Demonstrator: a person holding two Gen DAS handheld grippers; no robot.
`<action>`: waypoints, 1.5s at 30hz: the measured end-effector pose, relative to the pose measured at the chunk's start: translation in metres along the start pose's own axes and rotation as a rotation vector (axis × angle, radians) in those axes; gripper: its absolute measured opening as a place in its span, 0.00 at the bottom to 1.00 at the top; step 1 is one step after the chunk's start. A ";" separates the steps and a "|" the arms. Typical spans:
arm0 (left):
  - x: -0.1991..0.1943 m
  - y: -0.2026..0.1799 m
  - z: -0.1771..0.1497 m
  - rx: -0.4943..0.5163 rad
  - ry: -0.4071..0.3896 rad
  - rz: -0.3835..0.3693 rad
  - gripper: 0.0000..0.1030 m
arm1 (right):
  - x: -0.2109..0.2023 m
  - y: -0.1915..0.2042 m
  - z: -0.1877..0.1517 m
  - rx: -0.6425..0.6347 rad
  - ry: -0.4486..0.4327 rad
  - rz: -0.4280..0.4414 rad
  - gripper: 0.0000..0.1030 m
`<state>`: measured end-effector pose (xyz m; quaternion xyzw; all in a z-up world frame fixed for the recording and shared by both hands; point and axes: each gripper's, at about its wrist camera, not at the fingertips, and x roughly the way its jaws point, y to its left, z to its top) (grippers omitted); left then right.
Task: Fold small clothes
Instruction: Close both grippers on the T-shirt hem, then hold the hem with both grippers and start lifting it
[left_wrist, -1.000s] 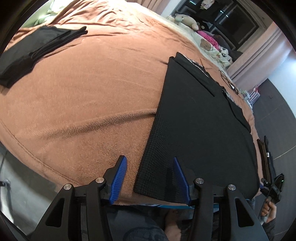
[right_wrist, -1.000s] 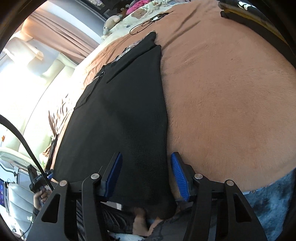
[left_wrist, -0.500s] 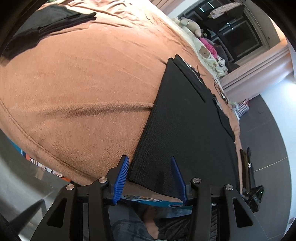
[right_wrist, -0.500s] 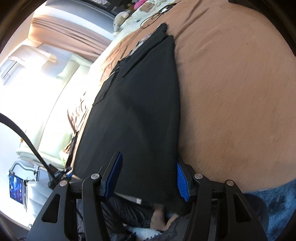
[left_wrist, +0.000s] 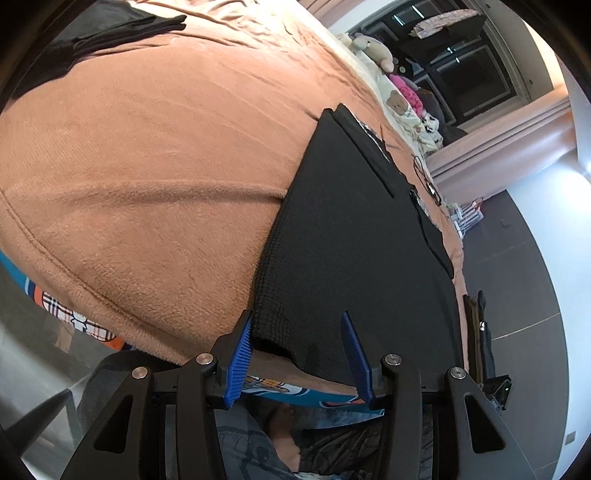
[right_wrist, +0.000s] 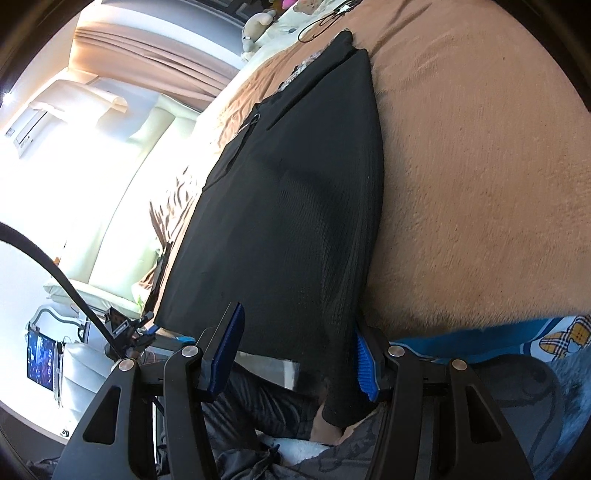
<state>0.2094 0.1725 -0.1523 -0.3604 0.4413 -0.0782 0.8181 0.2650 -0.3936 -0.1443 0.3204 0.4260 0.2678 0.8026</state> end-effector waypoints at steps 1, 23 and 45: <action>0.001 -0.001 0.001 0.006 -0.002 0.005 0.48 | 0.003 0.000 0.000 -0.001 0.005 -0.008 0.51; -0.007 0.002 0.013 0.006 -0.078 0.097 0.06 | -0.040 0.018 -0.015 -0.001 -0.049 -0.077 0.01; -0.042 -0.033 0.009 0.059 -0.117 0.005 0.06 | -0.060 0.042 -0.008 -0.054 -0.088 -0.035 0.00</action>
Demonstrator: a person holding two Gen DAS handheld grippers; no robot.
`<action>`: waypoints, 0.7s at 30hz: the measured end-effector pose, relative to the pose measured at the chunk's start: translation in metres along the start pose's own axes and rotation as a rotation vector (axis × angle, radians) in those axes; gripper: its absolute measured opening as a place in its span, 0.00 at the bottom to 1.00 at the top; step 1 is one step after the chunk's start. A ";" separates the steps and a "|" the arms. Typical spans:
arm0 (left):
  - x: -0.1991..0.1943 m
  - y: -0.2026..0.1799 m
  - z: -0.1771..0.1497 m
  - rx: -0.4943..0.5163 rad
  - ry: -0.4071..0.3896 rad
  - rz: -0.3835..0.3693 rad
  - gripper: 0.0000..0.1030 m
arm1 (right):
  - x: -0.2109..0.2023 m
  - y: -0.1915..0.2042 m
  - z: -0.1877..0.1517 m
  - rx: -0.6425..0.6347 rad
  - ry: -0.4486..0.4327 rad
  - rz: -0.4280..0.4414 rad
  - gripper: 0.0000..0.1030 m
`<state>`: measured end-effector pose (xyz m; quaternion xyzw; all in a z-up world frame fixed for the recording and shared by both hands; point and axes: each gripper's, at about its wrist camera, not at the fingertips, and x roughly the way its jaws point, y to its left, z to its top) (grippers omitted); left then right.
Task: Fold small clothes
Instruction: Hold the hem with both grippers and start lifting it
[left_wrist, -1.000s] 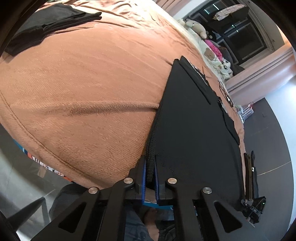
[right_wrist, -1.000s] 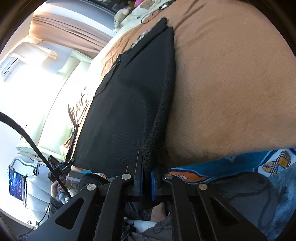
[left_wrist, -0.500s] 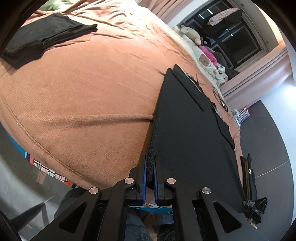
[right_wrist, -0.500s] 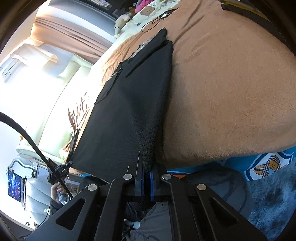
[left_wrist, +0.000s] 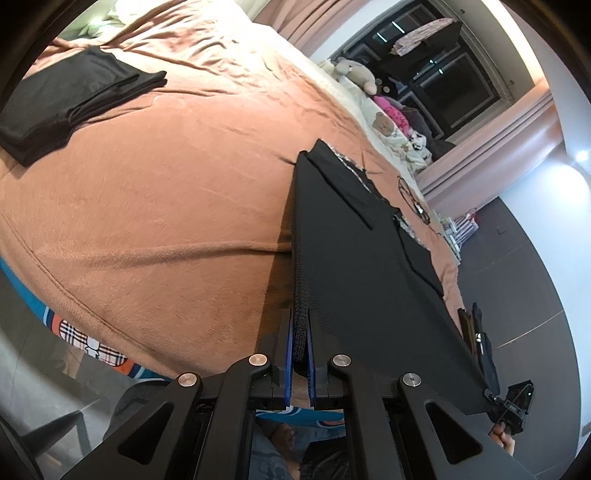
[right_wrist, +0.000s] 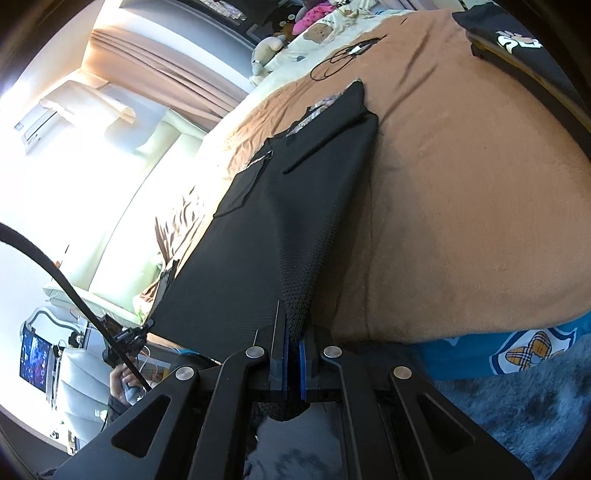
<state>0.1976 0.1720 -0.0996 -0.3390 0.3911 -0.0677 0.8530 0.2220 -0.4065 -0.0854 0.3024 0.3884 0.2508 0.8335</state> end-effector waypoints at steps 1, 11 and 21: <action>-0.001 0.000 0.000 0.001 0.000 -0.002 0.06 | 0.000 -0.004 0.000 0.006 -0.001 0.002 0.00; 0.011 0.010 -0.001 -0.017 0.031 0.014 0.06 | 0.011 -0.032 -0.010 0.087 0.025 0.038 0.01; 0.028 0.027 -0.006 -0.064 0.070 0.027 0.06 | 0.031 -0.068 -0.024 0.238 0.033 0.131 0.03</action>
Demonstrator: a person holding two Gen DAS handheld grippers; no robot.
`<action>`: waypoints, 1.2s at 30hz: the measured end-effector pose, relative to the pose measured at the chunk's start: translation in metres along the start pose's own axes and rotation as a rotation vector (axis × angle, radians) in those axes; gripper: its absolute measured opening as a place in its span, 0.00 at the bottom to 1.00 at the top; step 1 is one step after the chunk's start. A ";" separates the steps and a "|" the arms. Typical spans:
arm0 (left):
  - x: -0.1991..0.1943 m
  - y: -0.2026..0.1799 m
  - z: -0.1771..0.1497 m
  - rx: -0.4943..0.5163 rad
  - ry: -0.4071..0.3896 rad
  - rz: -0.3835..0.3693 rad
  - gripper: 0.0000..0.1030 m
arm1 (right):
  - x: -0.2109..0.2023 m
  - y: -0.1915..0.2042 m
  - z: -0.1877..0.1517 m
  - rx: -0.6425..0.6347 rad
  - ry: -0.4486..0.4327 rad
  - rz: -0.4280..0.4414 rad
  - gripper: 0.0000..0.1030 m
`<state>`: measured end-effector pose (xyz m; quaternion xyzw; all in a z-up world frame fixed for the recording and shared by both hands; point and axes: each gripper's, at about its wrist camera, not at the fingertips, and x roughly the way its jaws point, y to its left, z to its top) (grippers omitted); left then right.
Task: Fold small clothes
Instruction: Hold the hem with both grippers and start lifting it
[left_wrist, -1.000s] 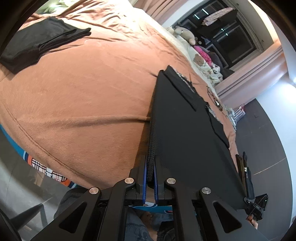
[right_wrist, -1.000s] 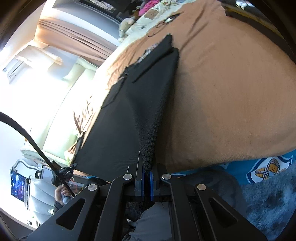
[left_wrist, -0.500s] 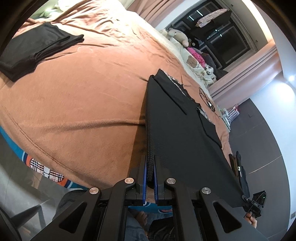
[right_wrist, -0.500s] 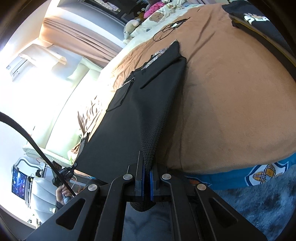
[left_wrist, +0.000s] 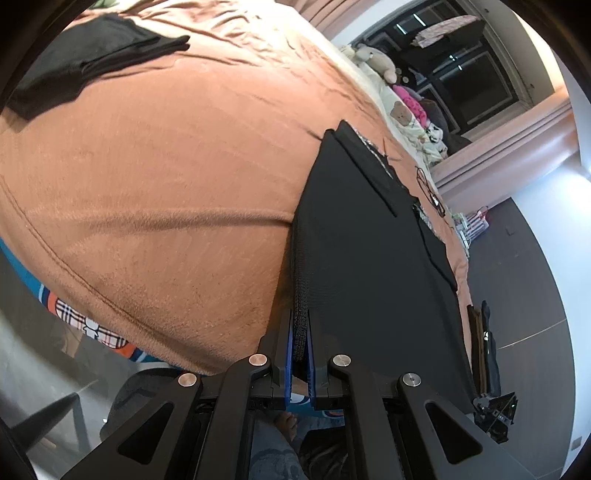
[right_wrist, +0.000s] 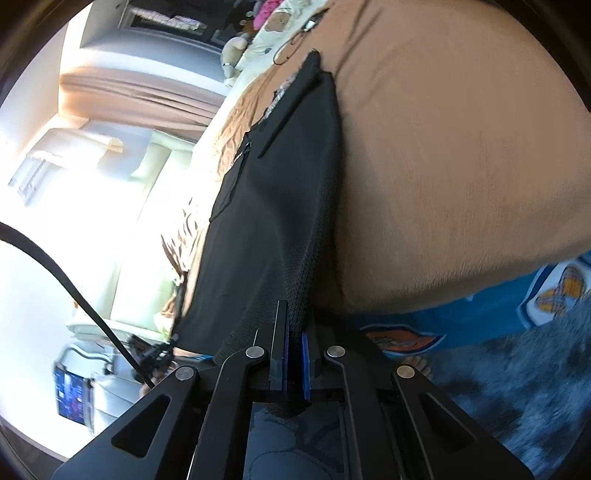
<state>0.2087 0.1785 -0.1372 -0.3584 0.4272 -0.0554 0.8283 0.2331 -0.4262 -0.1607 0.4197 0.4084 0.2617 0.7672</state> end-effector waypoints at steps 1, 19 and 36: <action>0.001 0.001 0.000 -0.003 0.001 -0.001 0.06 | 0.000 -0.004 -0.001 0.021 -0.004 0.016 0.03; 0.008 0.015 -0.015 -0.050 0.020 -0.007 0.44 | 0.015 -0.026 -0.019 0.053 -0.010 0.074 0.46; 0.006 0.034 -0.025 -0.115 0.006 -0.041 0.26 | 0.001 -0.027 -0.027 0.054 -0.077 0.057 0.04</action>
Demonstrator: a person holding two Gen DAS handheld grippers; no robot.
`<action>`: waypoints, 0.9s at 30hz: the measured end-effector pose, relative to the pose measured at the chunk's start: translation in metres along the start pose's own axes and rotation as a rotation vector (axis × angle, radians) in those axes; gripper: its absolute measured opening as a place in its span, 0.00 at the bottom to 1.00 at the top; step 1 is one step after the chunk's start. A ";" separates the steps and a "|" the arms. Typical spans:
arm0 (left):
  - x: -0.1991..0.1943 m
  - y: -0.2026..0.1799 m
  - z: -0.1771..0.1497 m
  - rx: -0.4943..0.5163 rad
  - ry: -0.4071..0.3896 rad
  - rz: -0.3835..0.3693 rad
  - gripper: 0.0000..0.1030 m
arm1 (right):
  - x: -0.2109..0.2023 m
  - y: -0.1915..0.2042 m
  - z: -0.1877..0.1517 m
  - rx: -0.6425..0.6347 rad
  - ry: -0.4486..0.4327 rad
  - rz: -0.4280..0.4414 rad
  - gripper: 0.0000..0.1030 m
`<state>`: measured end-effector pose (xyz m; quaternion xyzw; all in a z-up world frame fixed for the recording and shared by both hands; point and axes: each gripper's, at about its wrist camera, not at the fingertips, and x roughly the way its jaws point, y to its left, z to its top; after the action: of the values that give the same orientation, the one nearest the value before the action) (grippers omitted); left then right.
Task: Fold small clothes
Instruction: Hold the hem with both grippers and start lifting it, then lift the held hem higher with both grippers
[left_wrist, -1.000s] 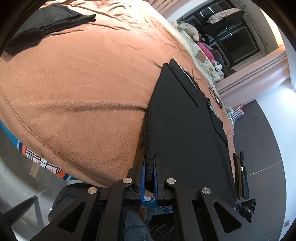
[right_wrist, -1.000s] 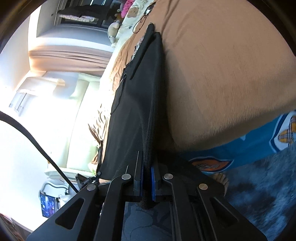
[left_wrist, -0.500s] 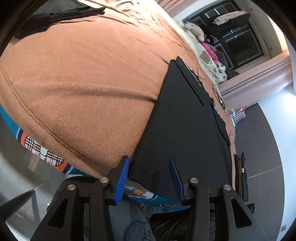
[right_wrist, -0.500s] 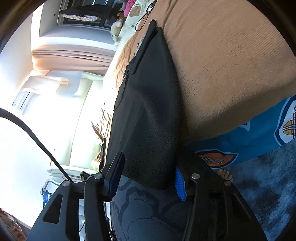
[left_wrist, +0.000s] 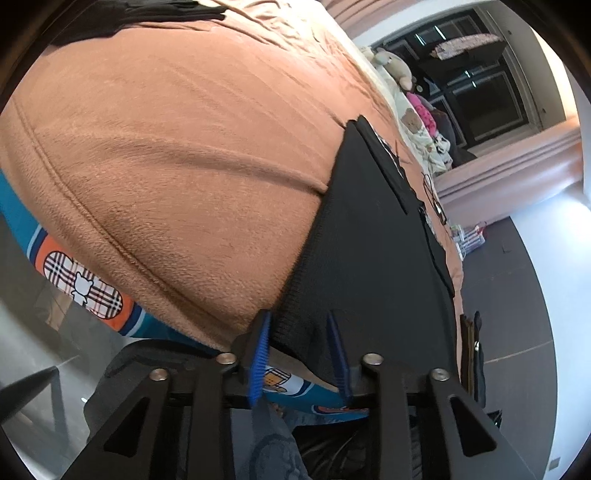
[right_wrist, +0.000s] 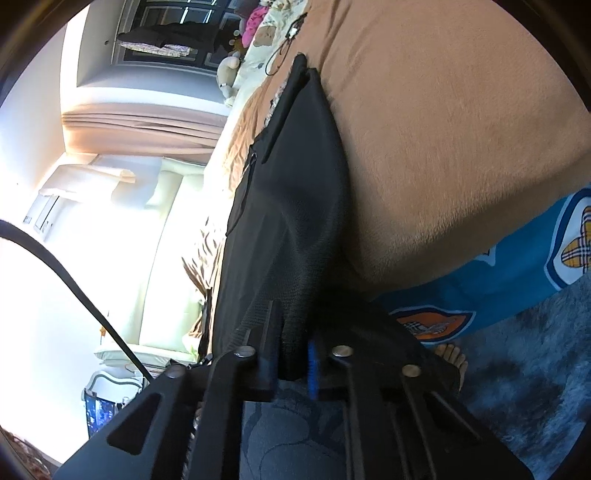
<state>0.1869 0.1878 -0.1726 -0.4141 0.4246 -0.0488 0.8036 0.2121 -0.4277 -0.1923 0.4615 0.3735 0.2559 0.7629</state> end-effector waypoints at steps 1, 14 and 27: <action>0.000 0.002 0.000 -0.005 -0.003 0.004 0.18 | -0.001 0.003 -0.001 -0.010 -0.003 -0.009 0.04; -0.036 -0.015 0.009 0.010 -0.108 -0.055 0.05 | -0.028 0.053 -0.011 -0.110 -0.079 -0.037 0.02; -0.104 -0.048 0.018 0.052 -0.237 -0.159 0.05 | -0.057 0.106 -0.030 -0.219 -0.169 0.027 0.02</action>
<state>0.1469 0.2131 -0.0666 -0.4283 0.2911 -0.0739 0.8523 0.1498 -0.4076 -0.0873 0.4004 0.2715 0.2657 0.8339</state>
